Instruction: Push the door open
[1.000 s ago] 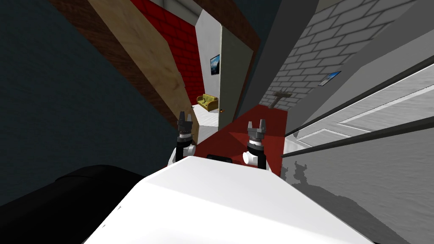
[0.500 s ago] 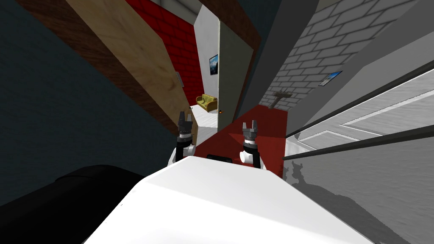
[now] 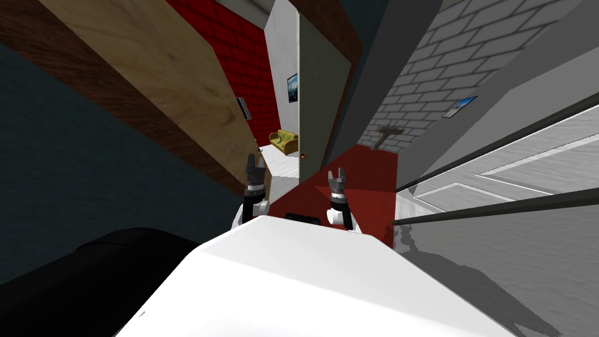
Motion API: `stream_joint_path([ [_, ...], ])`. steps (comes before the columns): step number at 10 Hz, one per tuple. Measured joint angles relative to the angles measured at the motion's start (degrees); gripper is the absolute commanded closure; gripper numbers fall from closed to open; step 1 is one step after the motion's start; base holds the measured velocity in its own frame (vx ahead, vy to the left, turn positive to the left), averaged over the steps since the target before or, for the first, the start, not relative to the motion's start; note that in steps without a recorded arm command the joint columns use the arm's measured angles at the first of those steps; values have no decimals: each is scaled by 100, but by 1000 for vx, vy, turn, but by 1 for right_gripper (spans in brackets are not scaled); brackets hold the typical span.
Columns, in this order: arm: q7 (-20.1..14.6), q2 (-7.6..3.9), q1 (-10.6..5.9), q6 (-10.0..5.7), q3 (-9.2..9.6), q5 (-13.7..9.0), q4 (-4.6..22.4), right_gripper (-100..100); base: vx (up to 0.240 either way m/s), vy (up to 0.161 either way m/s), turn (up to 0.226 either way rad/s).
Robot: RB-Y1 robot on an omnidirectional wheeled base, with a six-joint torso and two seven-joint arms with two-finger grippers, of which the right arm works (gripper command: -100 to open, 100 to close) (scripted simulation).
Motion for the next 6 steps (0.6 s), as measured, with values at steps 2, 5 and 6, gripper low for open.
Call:
stream_joint_path([
  [2,-5,-13,-67,-28,112,12,192,-100,91,-12,-8],
  [5,-37,-48,-208,-77,292,22,536,-100,124,-44,-11],
  [6,-41,-53,-261,-73,368,29,650,-100,135,-24,-4],
])
